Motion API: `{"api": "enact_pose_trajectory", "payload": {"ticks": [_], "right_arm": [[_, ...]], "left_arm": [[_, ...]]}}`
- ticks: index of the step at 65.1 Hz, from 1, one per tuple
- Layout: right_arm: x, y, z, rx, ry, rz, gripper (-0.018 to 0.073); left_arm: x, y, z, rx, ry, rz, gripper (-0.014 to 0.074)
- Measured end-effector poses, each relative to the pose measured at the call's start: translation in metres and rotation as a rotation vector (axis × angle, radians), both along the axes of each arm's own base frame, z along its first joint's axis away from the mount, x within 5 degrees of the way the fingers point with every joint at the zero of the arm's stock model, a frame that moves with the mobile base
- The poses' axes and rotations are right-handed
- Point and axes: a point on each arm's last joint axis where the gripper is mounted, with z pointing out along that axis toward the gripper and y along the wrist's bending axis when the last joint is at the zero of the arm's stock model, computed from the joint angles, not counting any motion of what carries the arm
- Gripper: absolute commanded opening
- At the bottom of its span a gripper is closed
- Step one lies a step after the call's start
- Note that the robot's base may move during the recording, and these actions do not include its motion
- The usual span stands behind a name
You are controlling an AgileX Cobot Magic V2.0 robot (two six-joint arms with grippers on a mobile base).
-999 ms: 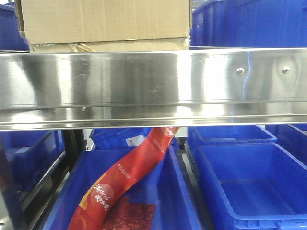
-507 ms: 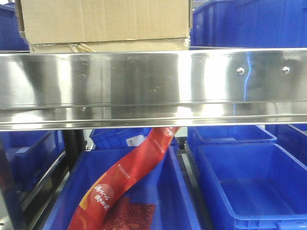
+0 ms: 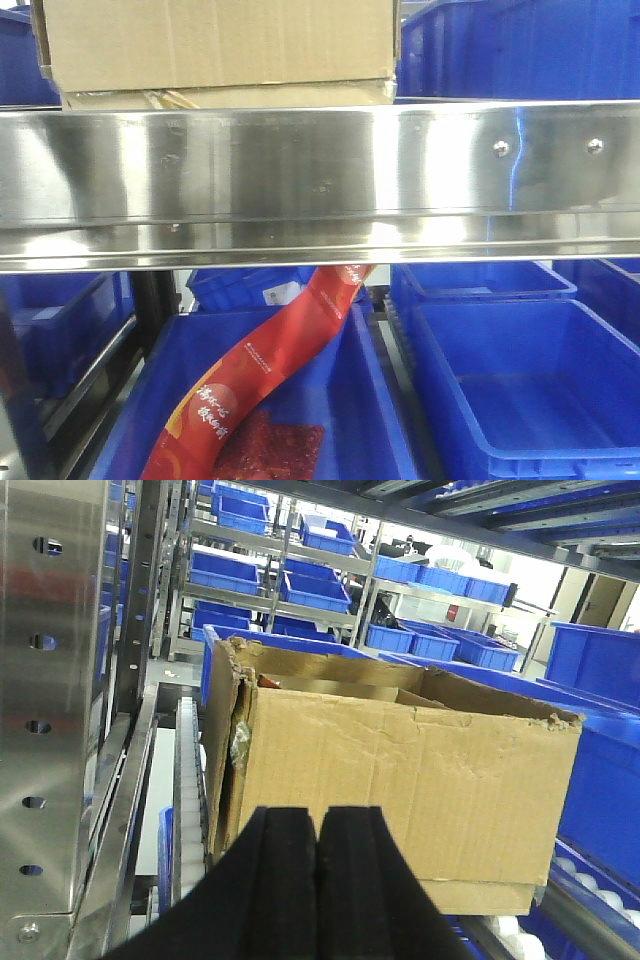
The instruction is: Stack two boxes on right shelf middle
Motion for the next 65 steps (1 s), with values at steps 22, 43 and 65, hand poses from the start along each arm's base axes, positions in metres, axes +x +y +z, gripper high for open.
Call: {"api": "enact_pose_trajectory", "payload": {"ticks": [22,43,65], "right_arm": [[0.000,0.000,0.000,0.000,0.000,0.000,-0.0162],[0.000,0.000,0.000,-0.002,0.000,0.000,-0.0162],[0.000,0.000,0.000,-0.002,0.000,0.000,-0.0162]], "left_arm": [[0.000,0.000,0.000,0.000,0.000,0.000,-0.0111],[-0.021,0.012,-0.068,0.176,-0.010,0.119,-0.0111],[-0.043,0.018,-0.166,0.200,0.025,0.198,-0.0111]]}}
